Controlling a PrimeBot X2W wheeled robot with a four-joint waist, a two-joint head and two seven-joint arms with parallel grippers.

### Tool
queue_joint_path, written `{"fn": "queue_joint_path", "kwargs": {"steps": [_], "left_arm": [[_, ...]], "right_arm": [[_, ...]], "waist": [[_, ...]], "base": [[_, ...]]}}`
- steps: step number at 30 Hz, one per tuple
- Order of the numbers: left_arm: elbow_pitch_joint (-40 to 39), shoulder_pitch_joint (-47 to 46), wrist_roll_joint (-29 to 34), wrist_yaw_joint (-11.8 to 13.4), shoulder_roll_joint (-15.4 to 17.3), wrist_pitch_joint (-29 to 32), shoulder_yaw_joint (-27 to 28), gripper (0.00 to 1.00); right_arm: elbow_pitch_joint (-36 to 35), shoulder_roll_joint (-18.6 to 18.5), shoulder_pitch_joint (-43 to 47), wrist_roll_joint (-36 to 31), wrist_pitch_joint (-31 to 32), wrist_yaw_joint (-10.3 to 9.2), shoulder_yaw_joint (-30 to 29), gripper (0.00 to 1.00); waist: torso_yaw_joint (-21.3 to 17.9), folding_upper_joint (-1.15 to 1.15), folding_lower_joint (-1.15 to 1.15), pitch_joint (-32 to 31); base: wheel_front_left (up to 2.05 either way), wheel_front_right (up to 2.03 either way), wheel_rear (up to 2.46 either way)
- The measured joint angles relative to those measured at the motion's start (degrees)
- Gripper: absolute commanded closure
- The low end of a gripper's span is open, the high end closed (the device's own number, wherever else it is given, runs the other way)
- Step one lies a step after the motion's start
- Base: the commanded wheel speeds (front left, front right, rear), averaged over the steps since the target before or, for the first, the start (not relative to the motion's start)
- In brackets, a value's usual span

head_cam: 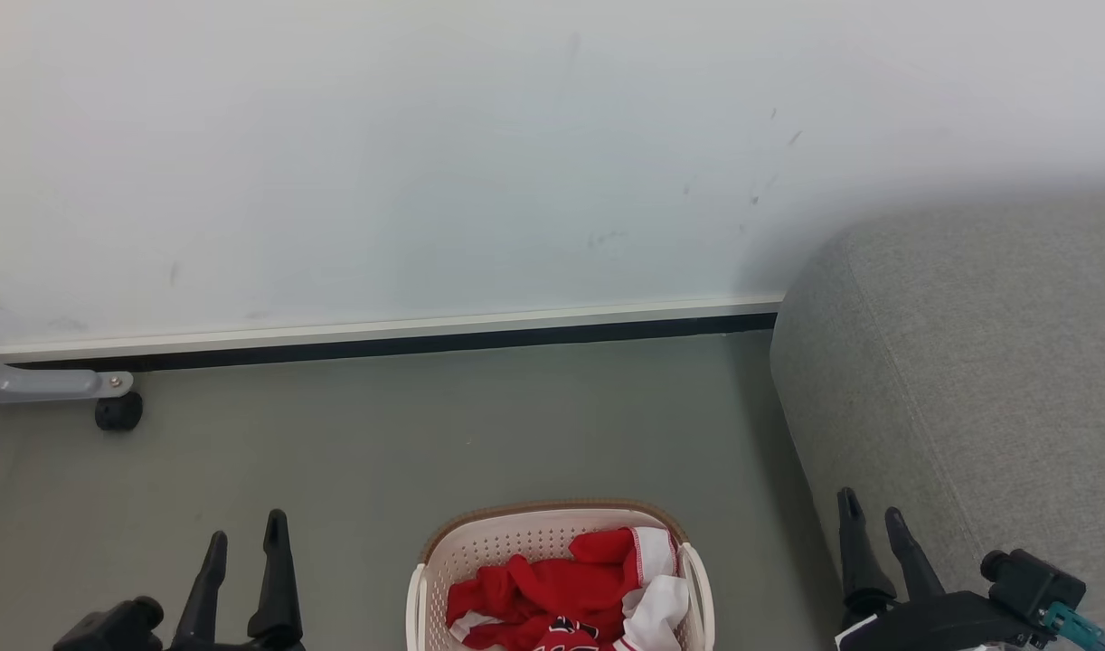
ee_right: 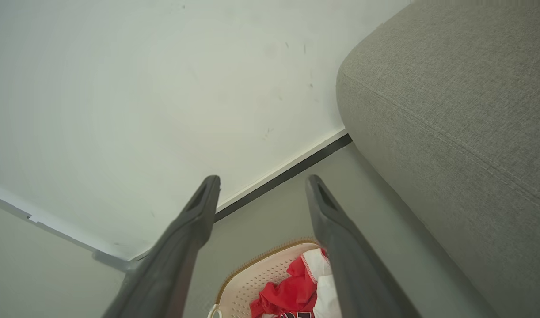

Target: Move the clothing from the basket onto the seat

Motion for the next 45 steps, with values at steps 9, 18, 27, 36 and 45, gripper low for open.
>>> {"fn": "queue_joint_path", "kwargs": {"steps": [9, 18, 27, 36, 45], "left_arm": [[-0.9, 0.8, 7.4, 1.1, 0.3, -2.0, -0.5, 0.0], [-1.7, 1.0, 14.8, 2.4, 0.9, -3.8, -1.0, 0.0], [-2.2, 2.3, 21.4, 3.5, 0.9, -5.5, -1.8, 0.0], [-2.4, 2.4, 25.9, 4.0, 1.0, -6.9, -2.1, 0.0], [-1.1, 2.4, 25.8, 4.0, 1.0, -6.9, -1.9, 0.0]], "right_arm": [[-0.2, -0.7, 0.0, -6.8, -1.8, -1.23, 2.6, 0.0], [-0.3, -1.2, 0.0, -13.2, -3.7, -2.12, 5.0, 0.0], [-0.4, -1.5, 0.0, -18.9, -5.5, -3.04, 7.2, 0.0], [-0.5, -1.8, 0.0, -23.9, -6.6, -3.98, 8.9, 0.0], [-0.4, -1.8, 0.0, -23.9, -6.6, -3.97, 8.8, 0.0]], "waist": [[-0.1, 0.0, 0.0, -0.3], [-0.3, 0.0, 0.0, -0.4], [-0.4, 0.0, 0.0, -0.6], [-0.4, 0.0, 0.0, -0.6], [-0.6, 0.0, 0.0, -0.5]], "base": [[0.0, 0.0, 0.0], [0.0, 0.0, 0.0], [0.0, 0.0, 0.0], [0.0, 0.0, 0.0], [0.0, 0.0, 0.0]]}}
